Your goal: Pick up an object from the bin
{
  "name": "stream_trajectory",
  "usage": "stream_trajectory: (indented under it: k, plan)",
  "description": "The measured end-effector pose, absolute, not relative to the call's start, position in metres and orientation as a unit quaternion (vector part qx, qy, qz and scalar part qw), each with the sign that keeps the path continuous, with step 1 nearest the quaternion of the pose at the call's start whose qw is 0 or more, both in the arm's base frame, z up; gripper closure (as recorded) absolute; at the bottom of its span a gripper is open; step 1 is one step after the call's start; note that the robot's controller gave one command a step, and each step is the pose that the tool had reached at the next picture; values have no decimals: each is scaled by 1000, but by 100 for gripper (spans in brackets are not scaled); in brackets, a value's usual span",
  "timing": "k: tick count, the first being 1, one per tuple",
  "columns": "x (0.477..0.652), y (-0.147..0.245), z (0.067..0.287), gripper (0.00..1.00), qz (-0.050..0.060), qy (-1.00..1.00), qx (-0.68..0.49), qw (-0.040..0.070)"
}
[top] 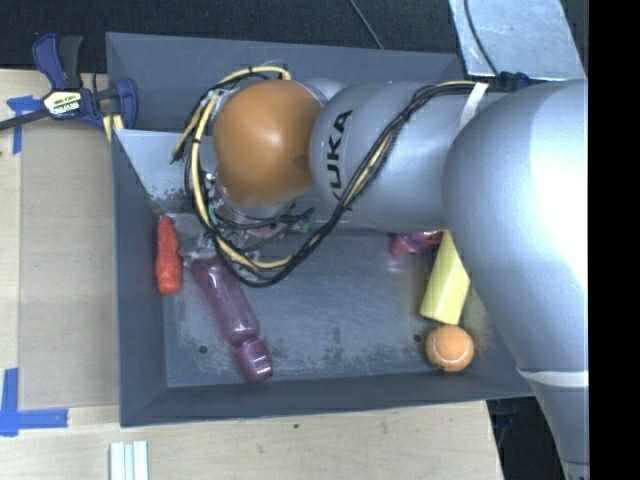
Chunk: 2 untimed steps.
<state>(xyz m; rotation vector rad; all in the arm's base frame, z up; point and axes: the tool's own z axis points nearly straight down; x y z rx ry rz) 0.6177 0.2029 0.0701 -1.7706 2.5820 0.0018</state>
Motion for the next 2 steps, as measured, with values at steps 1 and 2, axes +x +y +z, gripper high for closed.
stream_trajectory:
  k: [1,2]
  plan:
    - [615,202,82,100,2,825,-565,2]
    - [618,203,116,100,1,826,-564,6]
